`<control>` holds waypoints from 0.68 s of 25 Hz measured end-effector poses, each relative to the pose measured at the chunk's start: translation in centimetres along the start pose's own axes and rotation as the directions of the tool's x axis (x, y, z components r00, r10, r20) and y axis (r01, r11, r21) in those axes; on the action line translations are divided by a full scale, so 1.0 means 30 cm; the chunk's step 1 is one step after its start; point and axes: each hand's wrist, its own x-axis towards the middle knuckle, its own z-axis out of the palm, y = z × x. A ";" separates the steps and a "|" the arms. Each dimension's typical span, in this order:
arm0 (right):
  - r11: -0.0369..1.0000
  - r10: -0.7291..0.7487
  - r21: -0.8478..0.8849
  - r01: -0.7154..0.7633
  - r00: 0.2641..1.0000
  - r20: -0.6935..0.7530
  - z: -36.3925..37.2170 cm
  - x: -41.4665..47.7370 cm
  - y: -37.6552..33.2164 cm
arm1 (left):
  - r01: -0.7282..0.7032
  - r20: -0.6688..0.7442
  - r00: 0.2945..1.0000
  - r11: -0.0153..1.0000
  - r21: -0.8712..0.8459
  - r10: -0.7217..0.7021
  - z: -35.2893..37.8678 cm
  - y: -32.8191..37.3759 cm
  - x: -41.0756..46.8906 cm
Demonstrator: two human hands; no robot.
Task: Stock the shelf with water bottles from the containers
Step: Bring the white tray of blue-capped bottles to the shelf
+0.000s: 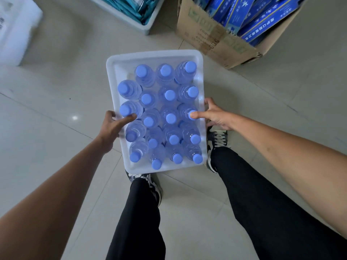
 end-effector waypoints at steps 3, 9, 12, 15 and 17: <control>0.999 -0.029 0.043 0.029 0.999 -0.013 -0.073 -0.210 -0.057 | -0.021 0.051 0.999 1.000 0.009 0.020 0.017 0.106 -0.146; 0.984 -0.047 0.164 0.065 0.993 -0.111 -0.297 -0.869 -0.140 | -0.096 0.222 0.972 0.993 0.070 0.078 0.096 0.522 -0.634; 0.959 -0.033 0.272 0.085 0.981 -0.190 -0.398 -1.223 -0.148 | -0.135 0.277 0.956 0.984 0.116 0.098 0.169 0.733 -0.934; 0.933 -0.020 0.340 0.116 0.962 -0.272 -0.516 -1.584 -0.168 | -0.188 0.323 0.939 0.963 0.191 0.119 0.271 0.978 -1.237; 0.905 -0.004 0.401 0.145 0.943 -0.332 -0.607 -1.805 -0.161 | -0.216 0.342 0.930 0.950 0.224 0.131 0.368 1.137 -1.403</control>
